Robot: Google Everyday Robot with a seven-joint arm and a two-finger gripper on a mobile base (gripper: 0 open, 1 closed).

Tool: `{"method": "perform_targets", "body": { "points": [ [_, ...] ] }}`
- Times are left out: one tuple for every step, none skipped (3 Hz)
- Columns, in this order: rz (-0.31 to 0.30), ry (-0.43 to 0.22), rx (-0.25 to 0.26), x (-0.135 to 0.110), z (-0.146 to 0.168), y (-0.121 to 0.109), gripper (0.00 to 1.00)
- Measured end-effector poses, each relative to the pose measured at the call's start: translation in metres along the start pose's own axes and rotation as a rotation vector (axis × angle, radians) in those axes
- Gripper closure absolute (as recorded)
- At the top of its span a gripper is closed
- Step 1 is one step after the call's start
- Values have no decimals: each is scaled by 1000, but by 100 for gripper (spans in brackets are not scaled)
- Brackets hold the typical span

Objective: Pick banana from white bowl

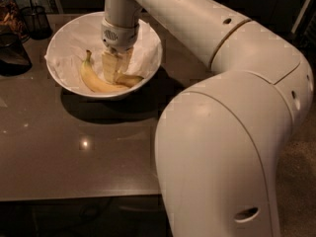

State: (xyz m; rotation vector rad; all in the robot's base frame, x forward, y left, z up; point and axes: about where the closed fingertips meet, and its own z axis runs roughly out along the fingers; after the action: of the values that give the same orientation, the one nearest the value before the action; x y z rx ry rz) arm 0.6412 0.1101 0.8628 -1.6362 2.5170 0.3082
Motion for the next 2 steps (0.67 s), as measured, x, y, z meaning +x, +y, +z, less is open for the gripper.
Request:
{"method": "perform_targets", "body": {
  "points": [
    [25, -2, -7, -2, 1, -2, 54],
    [66, -9, -2, -1, 2, -9, 60]
  ]
}}
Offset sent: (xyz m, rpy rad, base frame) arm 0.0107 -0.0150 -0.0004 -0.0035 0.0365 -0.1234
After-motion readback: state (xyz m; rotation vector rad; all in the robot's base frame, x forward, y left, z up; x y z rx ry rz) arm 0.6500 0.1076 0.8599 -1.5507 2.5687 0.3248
